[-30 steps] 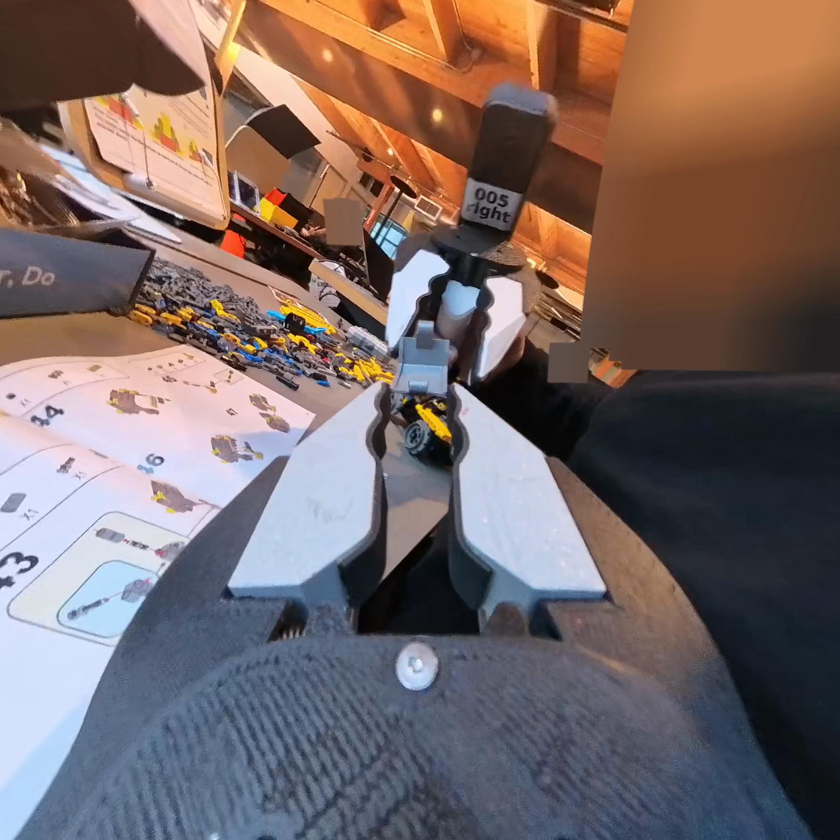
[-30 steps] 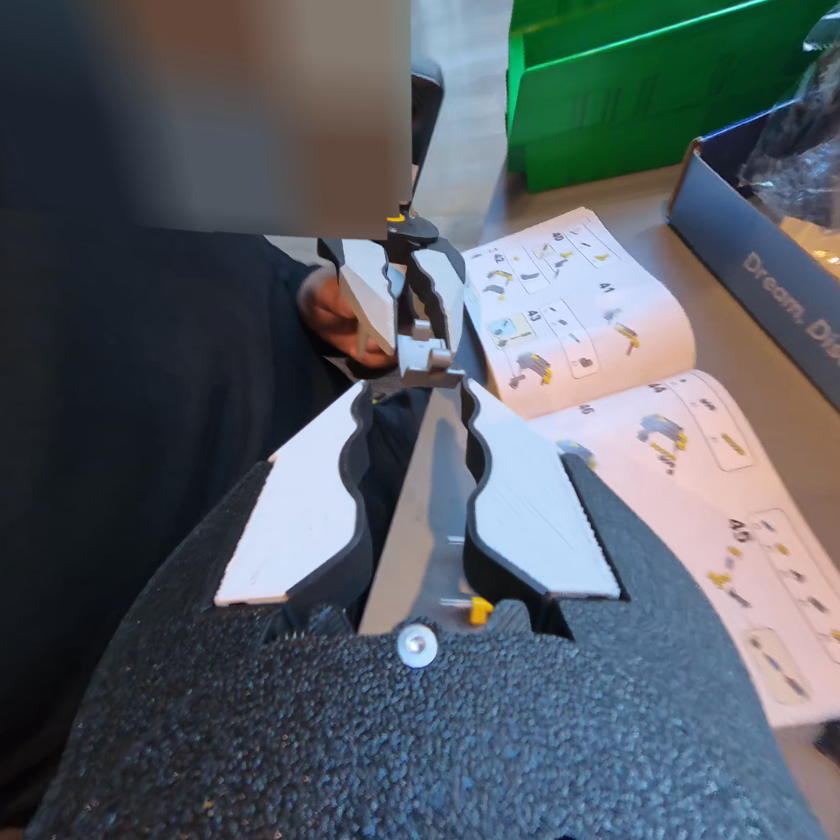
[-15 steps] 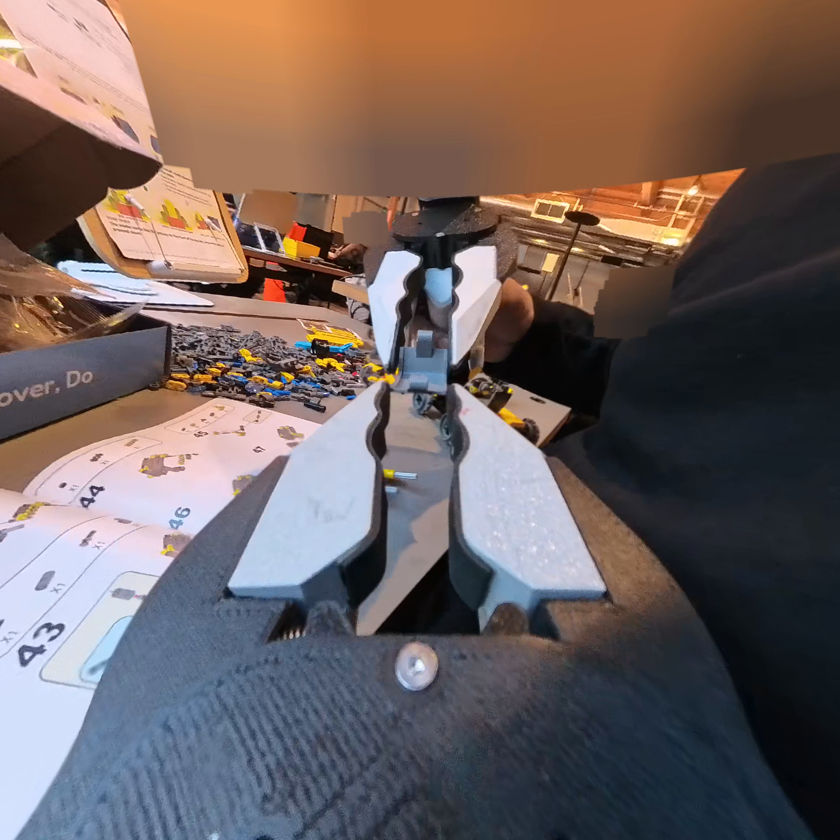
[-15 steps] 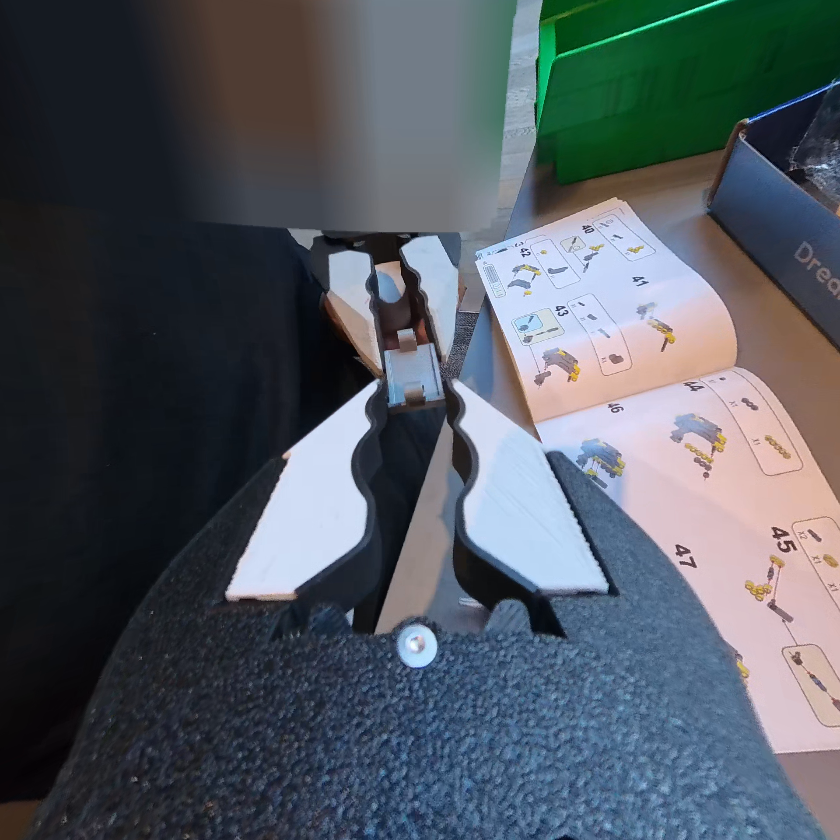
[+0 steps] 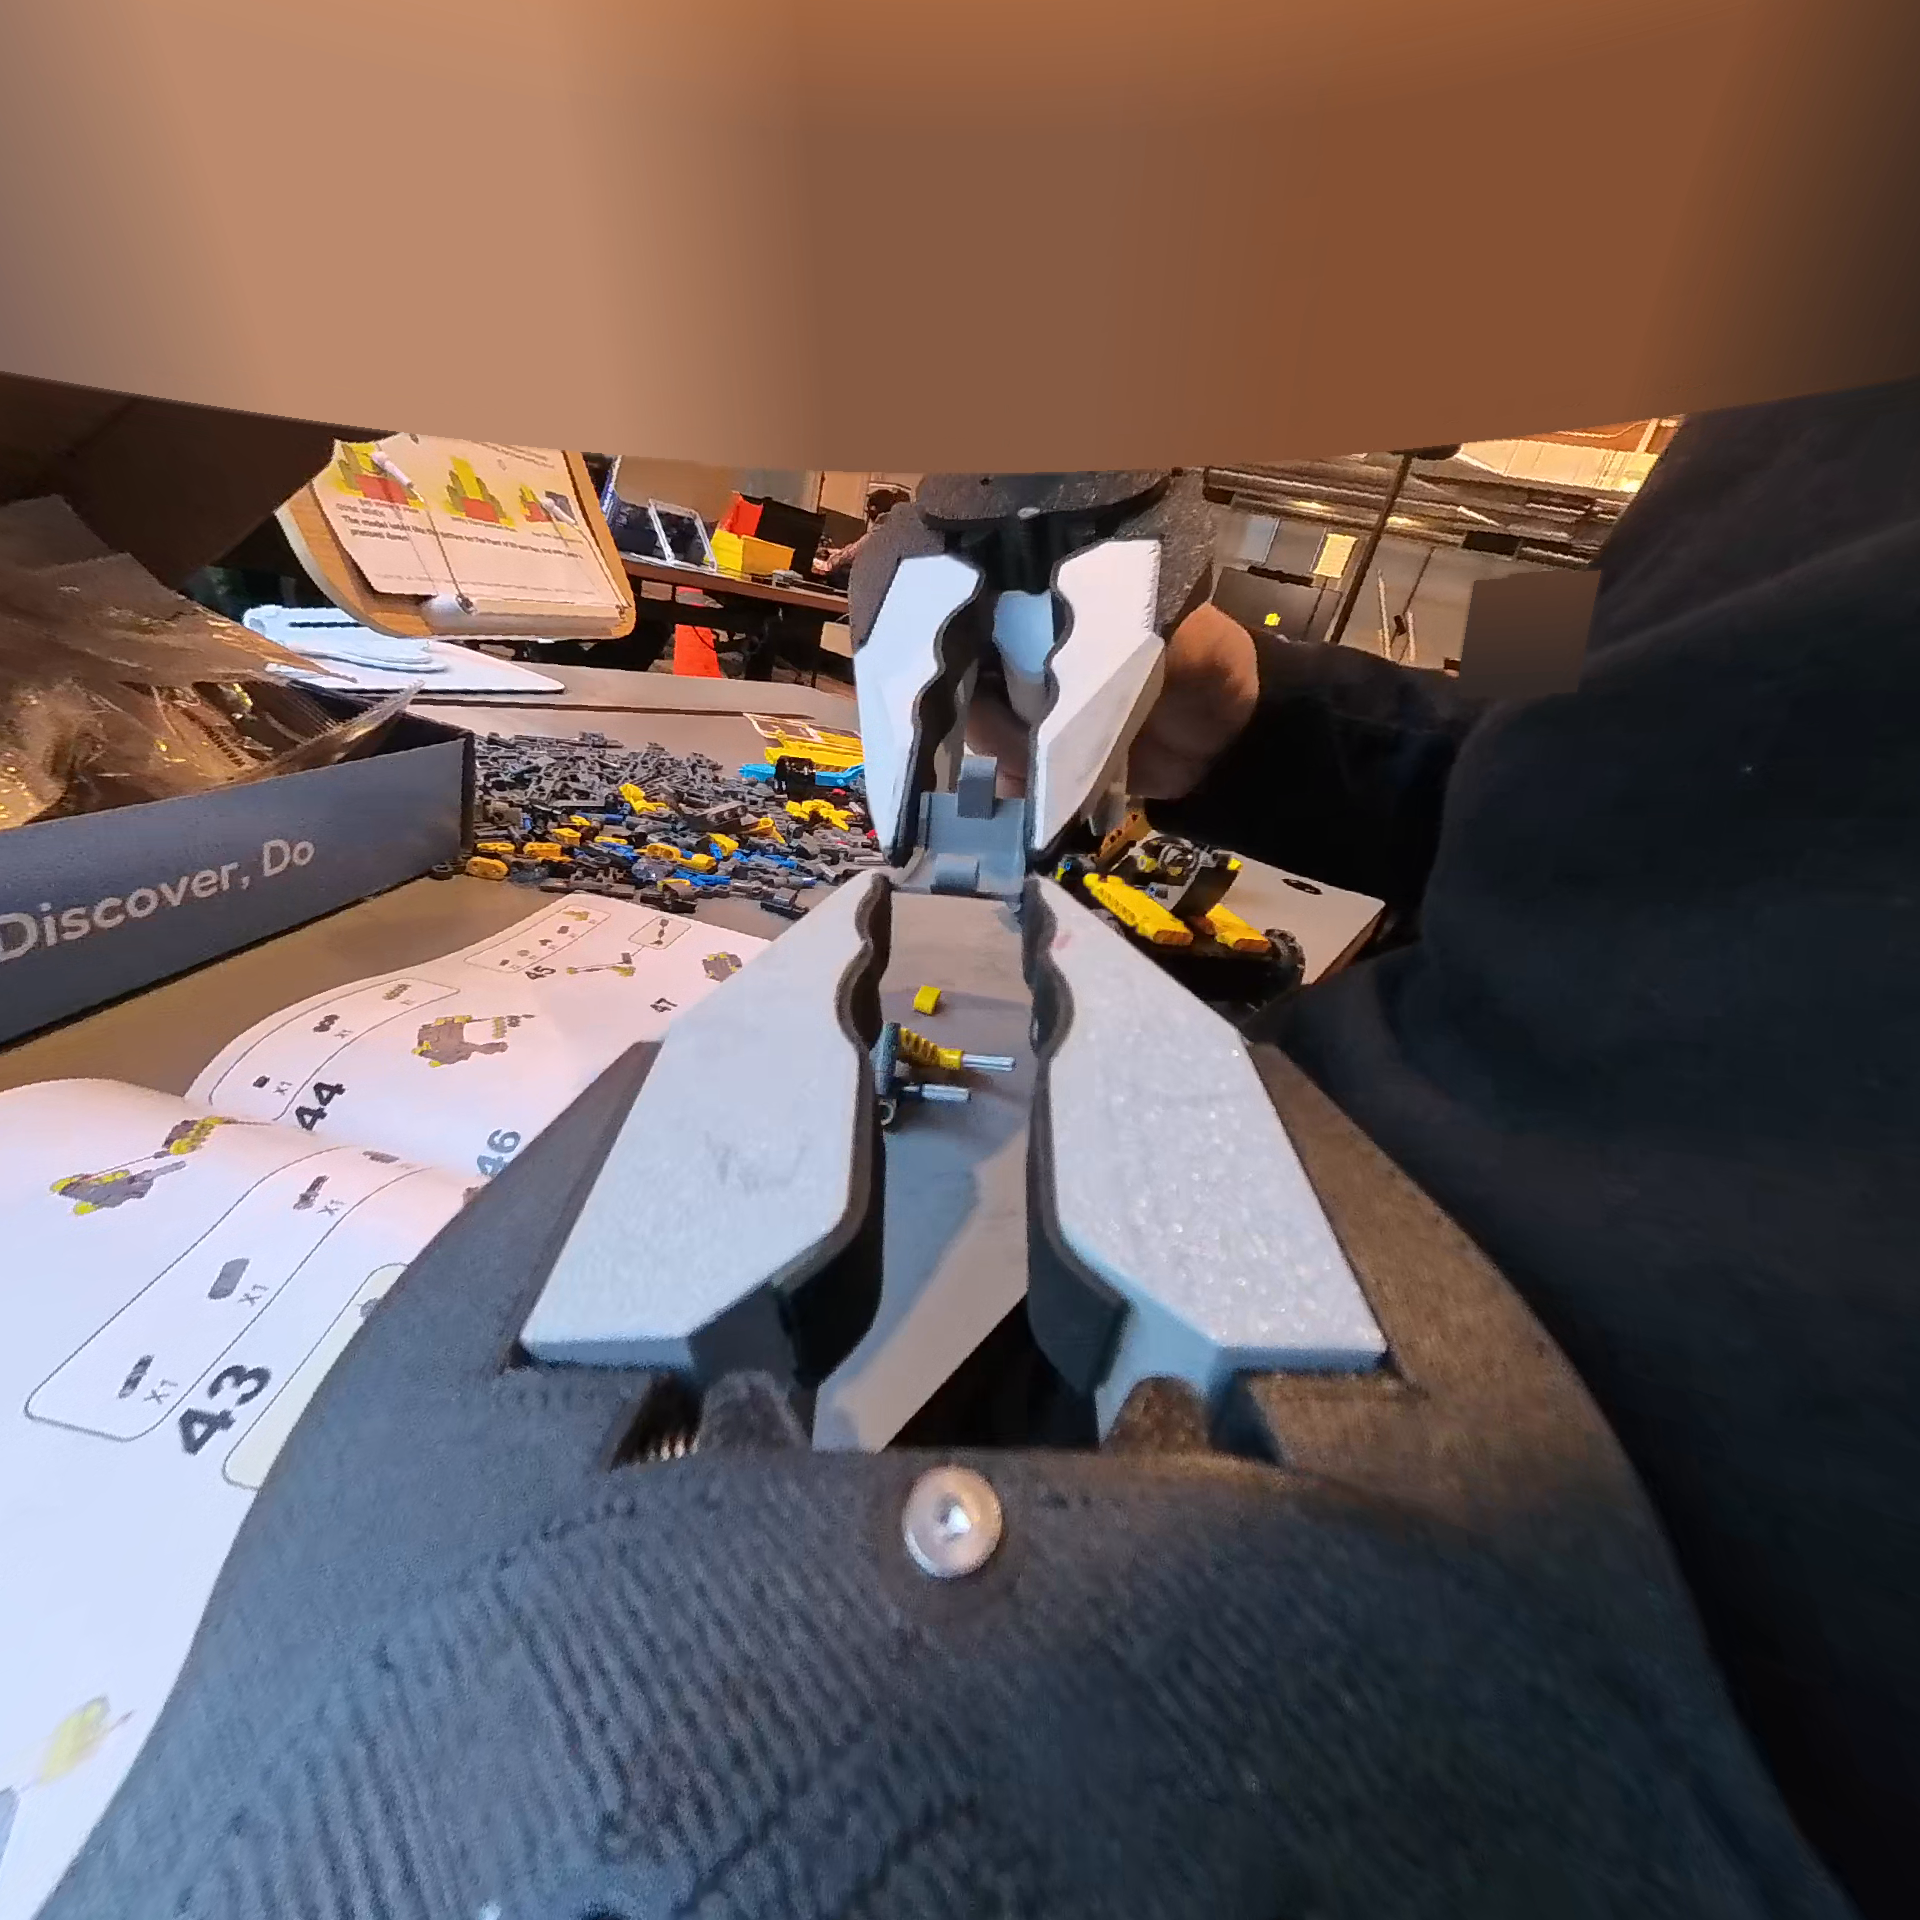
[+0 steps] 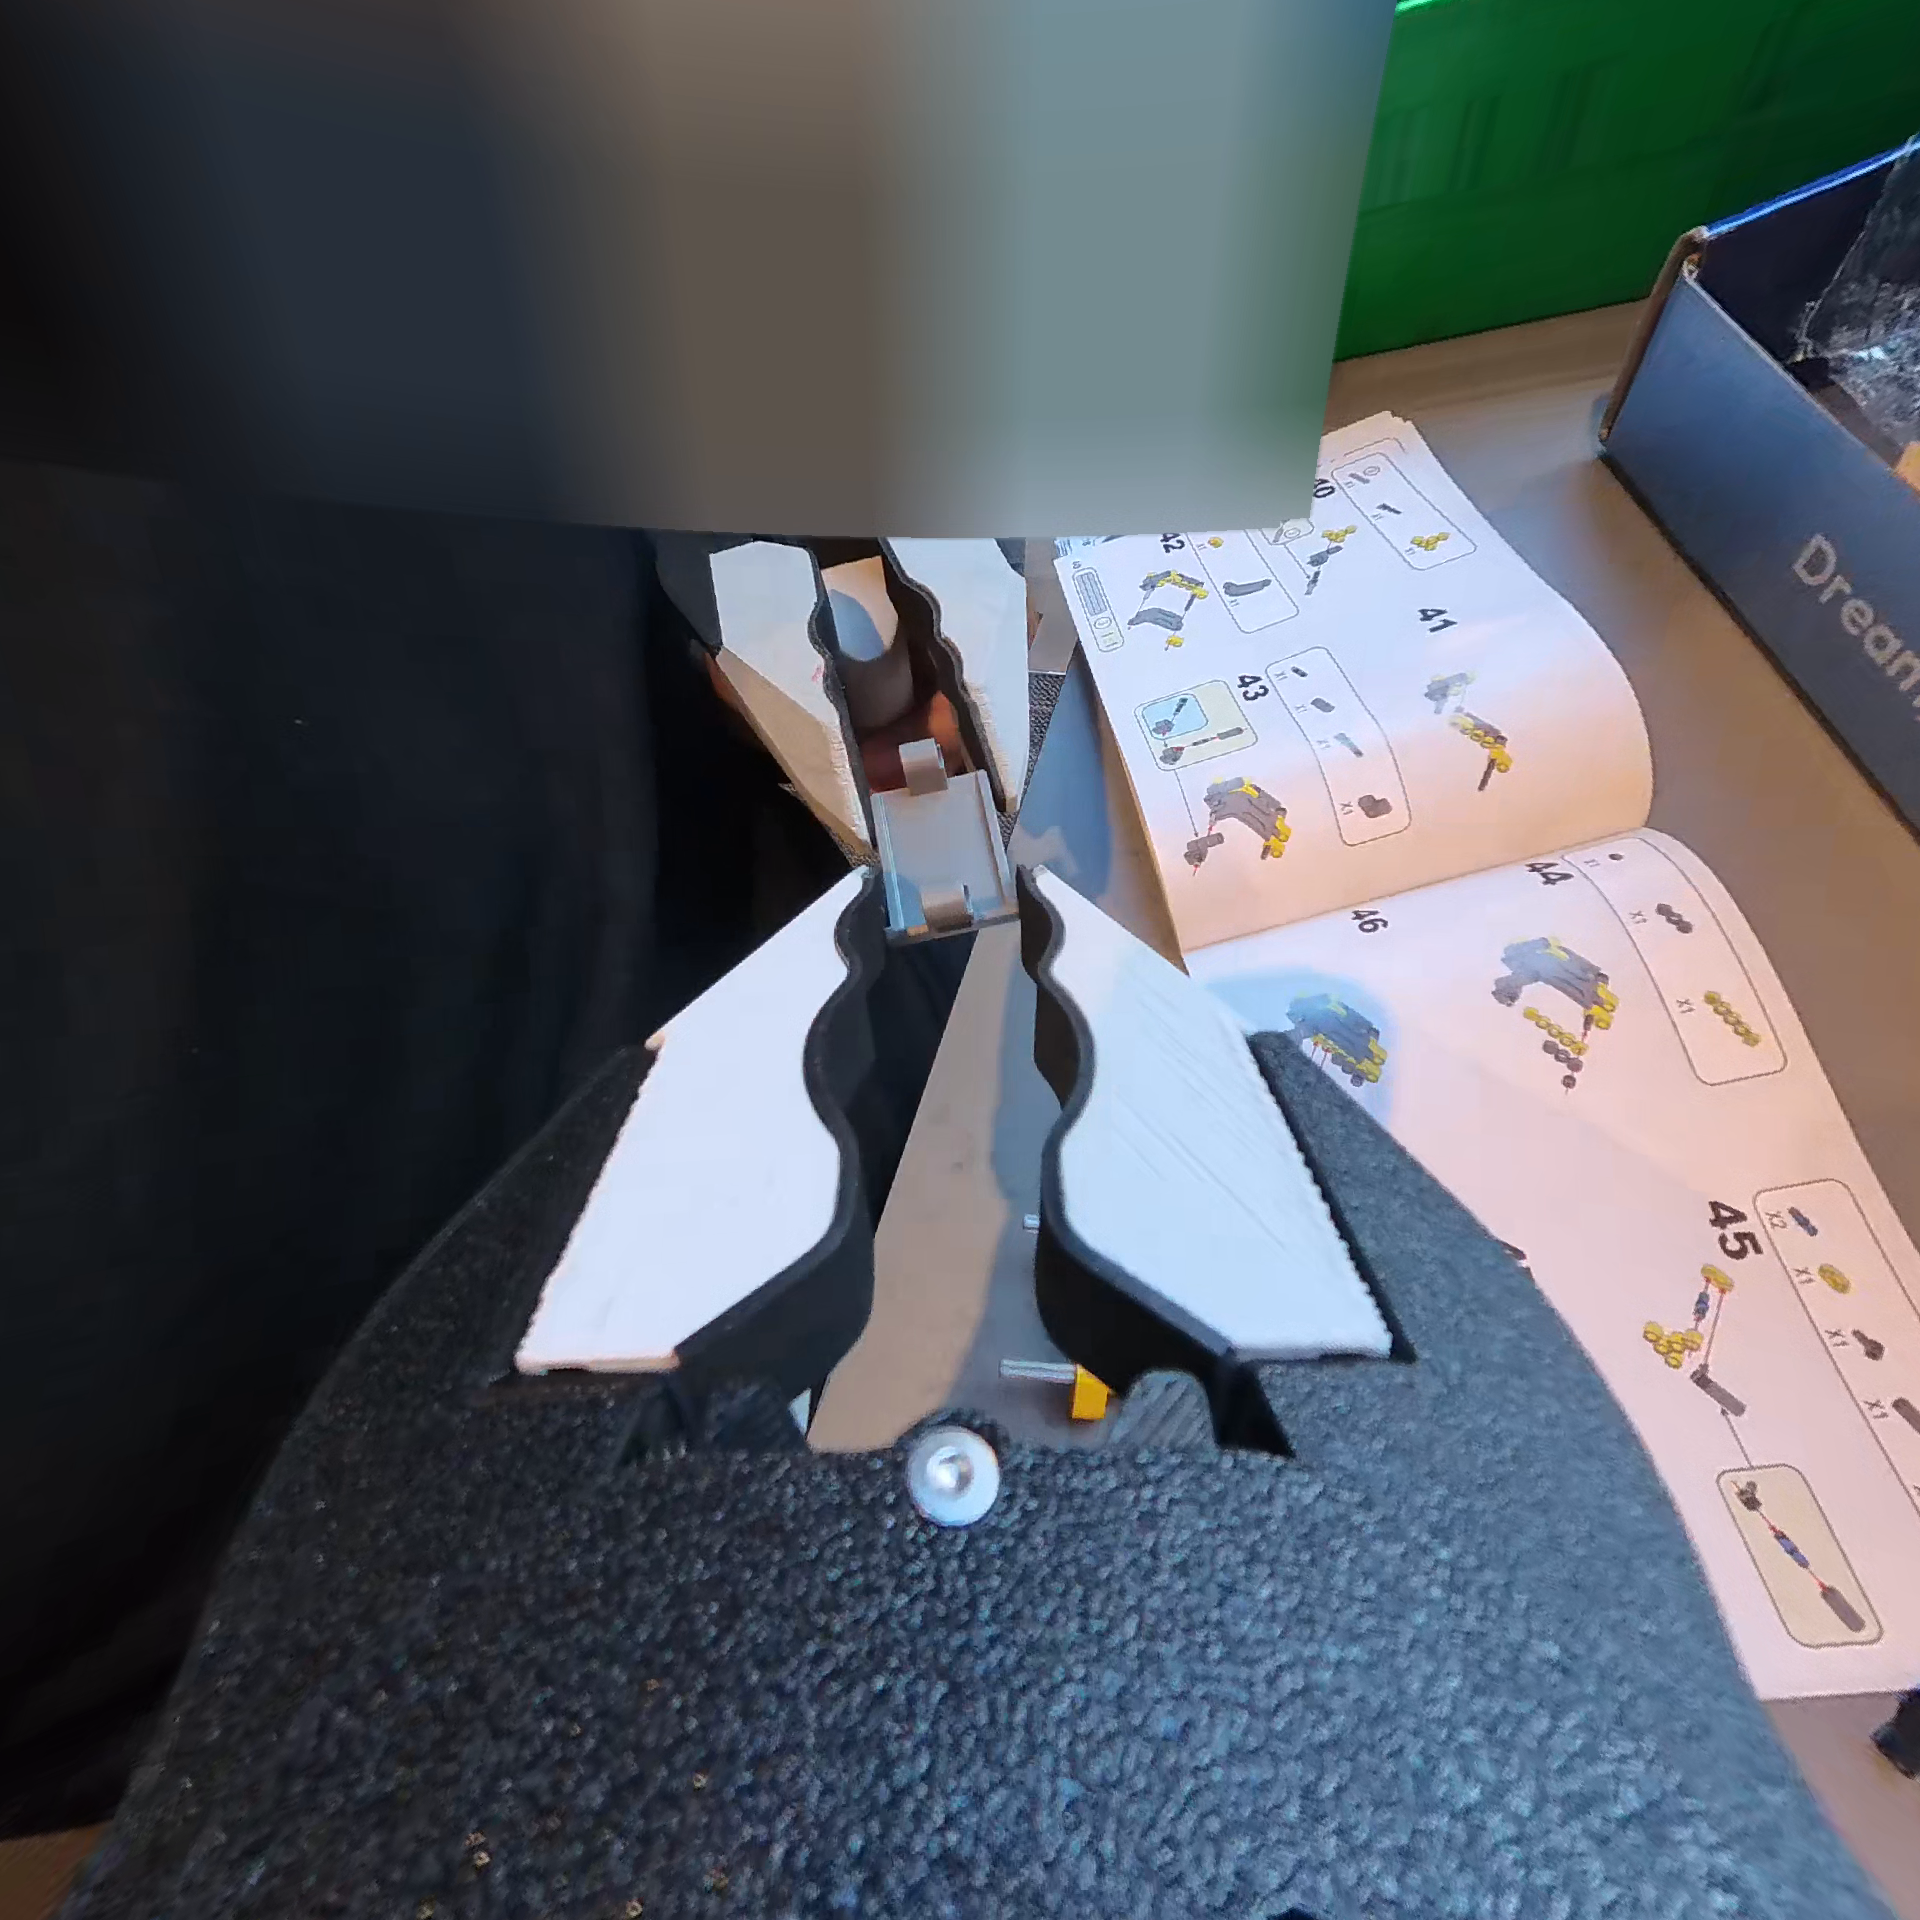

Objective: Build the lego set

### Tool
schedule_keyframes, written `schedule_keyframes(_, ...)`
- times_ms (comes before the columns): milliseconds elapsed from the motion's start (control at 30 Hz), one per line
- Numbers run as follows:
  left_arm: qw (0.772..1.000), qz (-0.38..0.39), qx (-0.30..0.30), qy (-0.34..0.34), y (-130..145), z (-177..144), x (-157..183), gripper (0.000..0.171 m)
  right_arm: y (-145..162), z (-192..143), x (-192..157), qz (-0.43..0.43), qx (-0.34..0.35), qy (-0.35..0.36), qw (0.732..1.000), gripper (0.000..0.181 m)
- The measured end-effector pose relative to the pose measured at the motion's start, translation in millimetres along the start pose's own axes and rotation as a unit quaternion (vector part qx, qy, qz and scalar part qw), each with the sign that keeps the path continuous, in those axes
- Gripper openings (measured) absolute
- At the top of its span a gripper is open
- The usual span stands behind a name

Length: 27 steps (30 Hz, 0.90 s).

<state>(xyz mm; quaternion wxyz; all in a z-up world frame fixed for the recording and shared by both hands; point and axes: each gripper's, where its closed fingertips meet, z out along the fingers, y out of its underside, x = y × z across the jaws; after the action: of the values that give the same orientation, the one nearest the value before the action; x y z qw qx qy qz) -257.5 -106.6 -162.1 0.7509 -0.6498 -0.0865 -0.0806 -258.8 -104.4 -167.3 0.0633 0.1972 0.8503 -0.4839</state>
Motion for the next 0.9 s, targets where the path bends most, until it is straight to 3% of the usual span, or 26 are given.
schedule_keyframes(900, 1.0, -0.02, -0.011, 0.002, 5.7, 0.4, -4.5, 0.023, 12.0, 7.6, 4.0, 0.025, 0.0, 0.013, 1.0, 0.025)
